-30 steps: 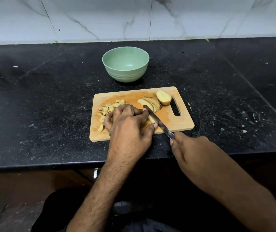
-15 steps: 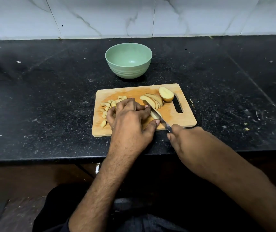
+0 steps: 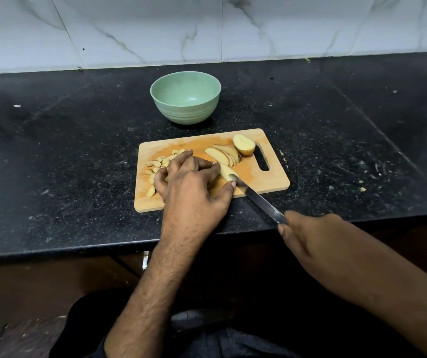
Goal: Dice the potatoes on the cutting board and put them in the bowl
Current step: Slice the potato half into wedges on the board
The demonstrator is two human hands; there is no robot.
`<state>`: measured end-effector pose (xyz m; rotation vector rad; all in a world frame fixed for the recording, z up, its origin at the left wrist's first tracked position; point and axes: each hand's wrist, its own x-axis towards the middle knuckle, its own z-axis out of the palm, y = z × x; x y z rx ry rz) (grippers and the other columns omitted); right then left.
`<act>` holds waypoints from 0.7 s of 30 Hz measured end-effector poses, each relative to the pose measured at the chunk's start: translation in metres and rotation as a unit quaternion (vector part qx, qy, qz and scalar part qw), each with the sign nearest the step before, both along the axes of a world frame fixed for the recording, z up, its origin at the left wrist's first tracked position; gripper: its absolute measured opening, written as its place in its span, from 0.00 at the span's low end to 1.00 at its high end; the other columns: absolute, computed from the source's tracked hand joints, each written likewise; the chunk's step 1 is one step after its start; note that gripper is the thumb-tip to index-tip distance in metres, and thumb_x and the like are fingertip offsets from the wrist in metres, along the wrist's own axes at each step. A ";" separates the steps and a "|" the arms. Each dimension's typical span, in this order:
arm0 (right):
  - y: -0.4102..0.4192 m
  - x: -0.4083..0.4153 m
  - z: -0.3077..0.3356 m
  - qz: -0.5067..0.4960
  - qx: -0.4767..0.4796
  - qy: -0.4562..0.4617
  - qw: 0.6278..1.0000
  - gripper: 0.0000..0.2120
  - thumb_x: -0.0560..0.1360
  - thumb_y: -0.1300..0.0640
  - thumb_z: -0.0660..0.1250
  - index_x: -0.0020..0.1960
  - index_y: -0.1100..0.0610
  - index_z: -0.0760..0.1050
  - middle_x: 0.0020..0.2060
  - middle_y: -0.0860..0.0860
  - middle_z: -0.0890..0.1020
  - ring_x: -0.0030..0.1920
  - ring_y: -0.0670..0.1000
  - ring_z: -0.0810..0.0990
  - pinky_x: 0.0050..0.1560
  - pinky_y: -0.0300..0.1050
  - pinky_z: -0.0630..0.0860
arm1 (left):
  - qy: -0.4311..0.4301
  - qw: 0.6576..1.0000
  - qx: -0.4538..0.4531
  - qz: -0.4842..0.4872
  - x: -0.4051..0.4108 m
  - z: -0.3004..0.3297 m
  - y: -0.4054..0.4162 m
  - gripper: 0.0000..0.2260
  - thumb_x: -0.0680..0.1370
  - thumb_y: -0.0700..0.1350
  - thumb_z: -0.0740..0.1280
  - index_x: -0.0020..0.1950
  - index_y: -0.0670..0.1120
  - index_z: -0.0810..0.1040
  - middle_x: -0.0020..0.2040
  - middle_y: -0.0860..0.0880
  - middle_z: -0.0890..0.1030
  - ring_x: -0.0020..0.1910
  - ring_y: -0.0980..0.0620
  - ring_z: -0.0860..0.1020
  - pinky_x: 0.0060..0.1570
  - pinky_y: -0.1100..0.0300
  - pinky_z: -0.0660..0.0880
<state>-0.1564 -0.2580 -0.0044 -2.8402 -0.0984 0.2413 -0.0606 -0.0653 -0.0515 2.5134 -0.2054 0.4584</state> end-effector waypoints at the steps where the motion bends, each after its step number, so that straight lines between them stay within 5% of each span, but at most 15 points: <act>1: 0.000 -0.002 0.001 -0.002 0.001 -0.003 1.000 0.14 0.82 0.41 0.50 0.41 0.44 0.63 0.29 0.48 0.75 0.30 0.43 0.75 0.33 0.39 0.70 | 0.000 1.000 0.002 -0.002 -0.001 0.000 0.000 0.19 0.74 0.61 0.70 0.62 0.54 0.82 0.59 0.60 0.76 0.73 0.54 0.61 0.72 0.44 0.47; 10: 0.007 0.004 0.008 -0.053 0.036 -0.044 0.997 0.18 0.81 0.40 0.51 0.40 0.51 0.65 0.31 0.48 0.74 0.34 0.49 0.75 0.36 0.47 0.68 | -0.012 0.998 0.061 0.002 -0.005 0.002 -0.007 0.25 0.73 0.65 0.63 0.64 0.53 0.72 0.61 0.55 0.73 0.70 0.51 0.63 0.70 0.40 0.55; 21: 0.010 0.023 -0.005 -0.038 0.007 -0.013 0.999 0.18 0.82 0.40 0.49 0.39 0.49 0.62 0.35 0.48 0.75 0.38 0.51 0.76 0.40 0.50 0.74 | -0.014 0.999 0.046 0.009 -0.002 0.001 -0.008 0.18 0.73 0.62 0.66 0.58 0.55 0.77 0.58 0.59 0.73 0.67 0.54 0.65 0.70 0.42 0.56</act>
